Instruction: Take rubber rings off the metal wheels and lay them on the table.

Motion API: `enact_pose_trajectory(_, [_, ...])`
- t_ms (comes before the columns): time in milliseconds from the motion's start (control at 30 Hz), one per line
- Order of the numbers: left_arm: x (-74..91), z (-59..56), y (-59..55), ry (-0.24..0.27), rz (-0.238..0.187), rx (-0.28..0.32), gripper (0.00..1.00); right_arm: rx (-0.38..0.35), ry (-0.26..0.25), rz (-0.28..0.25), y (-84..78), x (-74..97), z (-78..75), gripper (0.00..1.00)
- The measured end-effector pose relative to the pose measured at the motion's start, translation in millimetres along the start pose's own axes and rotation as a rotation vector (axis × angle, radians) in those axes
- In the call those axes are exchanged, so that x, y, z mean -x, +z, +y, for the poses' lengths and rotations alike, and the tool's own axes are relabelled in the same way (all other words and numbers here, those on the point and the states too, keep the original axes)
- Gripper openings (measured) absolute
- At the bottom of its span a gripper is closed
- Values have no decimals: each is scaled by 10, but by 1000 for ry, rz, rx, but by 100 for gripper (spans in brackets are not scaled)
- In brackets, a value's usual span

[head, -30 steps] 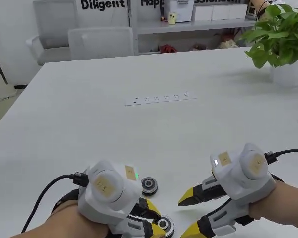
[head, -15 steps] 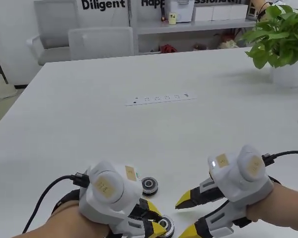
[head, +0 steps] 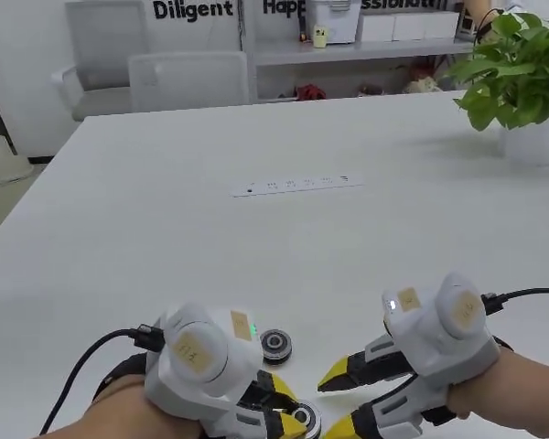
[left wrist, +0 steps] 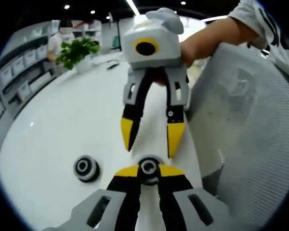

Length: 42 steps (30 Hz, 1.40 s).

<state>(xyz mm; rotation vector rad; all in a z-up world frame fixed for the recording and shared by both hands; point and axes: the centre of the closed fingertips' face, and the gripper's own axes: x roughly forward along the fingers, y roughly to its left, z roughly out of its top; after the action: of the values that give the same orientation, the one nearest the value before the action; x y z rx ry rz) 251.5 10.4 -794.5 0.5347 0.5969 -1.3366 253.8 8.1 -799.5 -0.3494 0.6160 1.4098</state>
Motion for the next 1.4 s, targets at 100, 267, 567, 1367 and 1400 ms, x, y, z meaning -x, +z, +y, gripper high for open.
enact_pose_trajectory(100, [1, 2, -1, 1, -2, 5, 14, -4, 2, 1, -8, -17, 1, 34])
enact_pose_trajectory(267, [2, 1, -2, 3, -2, 7, 14, -20, 13, -11, 3, -56, 33, 33])
enact_pose_trajectory(567, [5, 0, -6, 6, -3, 12, 14, -20, 18, -18, 26, -114, 52, 31])
enact_pose_trajectory(1367, [5, -3, -3, 14, -5, 15, 13, 57, 10, 7, 4, -102, 72, 22])
enact_pose_trajectory(1400, [6, -3, -3, 14, -5, 16, 13, 58, 9, 8, 2, -102, 73, 22])
